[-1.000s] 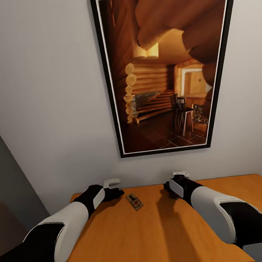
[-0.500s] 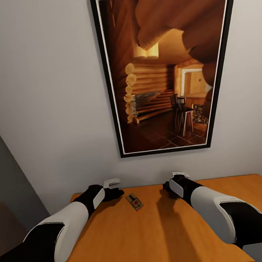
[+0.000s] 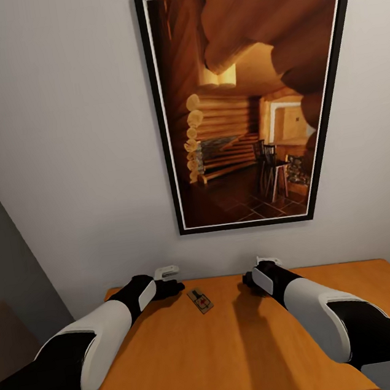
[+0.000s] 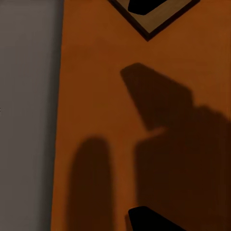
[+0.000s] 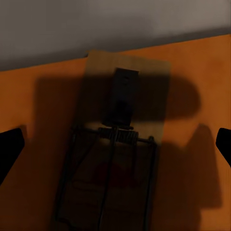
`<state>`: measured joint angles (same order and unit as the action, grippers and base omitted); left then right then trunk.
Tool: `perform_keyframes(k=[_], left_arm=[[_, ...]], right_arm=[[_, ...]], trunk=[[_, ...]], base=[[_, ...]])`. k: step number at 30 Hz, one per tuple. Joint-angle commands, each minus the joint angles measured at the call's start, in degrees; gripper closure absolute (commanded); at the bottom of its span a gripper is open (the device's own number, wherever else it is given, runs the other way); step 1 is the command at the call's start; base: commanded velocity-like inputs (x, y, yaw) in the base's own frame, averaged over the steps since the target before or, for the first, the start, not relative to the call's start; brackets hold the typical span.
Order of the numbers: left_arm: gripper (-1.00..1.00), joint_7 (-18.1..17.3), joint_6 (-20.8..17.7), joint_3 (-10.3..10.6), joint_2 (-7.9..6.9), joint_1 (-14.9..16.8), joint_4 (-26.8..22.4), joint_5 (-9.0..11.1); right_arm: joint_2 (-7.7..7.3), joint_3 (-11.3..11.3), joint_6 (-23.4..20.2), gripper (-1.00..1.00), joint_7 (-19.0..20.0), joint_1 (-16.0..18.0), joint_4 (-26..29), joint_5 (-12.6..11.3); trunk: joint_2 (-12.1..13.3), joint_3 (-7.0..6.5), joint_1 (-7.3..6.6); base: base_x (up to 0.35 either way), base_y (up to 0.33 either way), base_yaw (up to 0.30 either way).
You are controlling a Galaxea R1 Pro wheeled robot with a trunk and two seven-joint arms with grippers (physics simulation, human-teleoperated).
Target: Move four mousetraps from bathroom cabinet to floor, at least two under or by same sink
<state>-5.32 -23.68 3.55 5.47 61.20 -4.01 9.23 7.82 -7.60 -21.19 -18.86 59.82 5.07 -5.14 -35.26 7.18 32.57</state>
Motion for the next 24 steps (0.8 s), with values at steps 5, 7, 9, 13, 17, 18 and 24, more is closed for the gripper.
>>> perform_keyframes(k=[5, 7, 9, 13, 17, 18, 24], left_arm=[[-1.0, 0.0, -0.3, 0.4, -0.02, 0.0, -0.1, 0.5], [-1.0, 0.0, -0.3, 0.4, -0.02, 0.0, -0.1, 0.5], [-1.0, 0.0, -0.3, 0.4, -0.02, 0.0, -0.1, 0.5], [-1.0, 0.0, -0.3, 0.4, -0.02, 0.0, -0.1, 0.5], [-1.0, 0.0, -0.3, 0.4, -0.02, 0.0, -0.1, 0.6], [-1.0, 0.0, -0.3, 0.4, -0.02, 0.0, -0.1, 0.6], [-1.0, 0.0, -0.3, 0.4, -0.02, 0.0, -0.1, 0.5]], right_arm=[[-0.07, -0.1, -0.2, -1.0, -0.3, 0.0, 0.0, -0.6], [-0.1, -0.1, -0.2, -1.0, -0.3, 0.0, 0.0, -0.6], [-0.13, -0.1, -0.2, -1.0, -0.3, 0.0, 0.0, -0.6], [-0.13, -0.1, -0.2, -1.0, -0.3, 0.0, 0.0, -0.6], [-0.12, -0.1, -0.2, -1.0, -0.3, 0.0, -0.1, -0.6], [-0.13, -0.1, -0.2, -1.0, -0.3, 0.0, -0.1, -0.6], [-0.09, -0.1, -0.2, -1.0, -0.3, 0.0, -0.1, -0.6]], trunk=[[-0.1, 0.1, 0.02], [-0.1, 0.1, 0.02], [-0.1, 0.1, 0.02], [-0.1, 0.1, 0.02], [-0.1, 0.1, 0.02], [-0.1, 0.1, 0.02], [-0.1, 0.1, 0.02]], base=[[0.0, 0.0, 0.0], [0.0, 0.0, 0.0], [0.0, 0.0, 0.0], [0.0, 0.0, 0.0], [0.0, 0.0, 0.0], [0.0, 0.0, 0.0], [0.0, 0.0, 0.0]])
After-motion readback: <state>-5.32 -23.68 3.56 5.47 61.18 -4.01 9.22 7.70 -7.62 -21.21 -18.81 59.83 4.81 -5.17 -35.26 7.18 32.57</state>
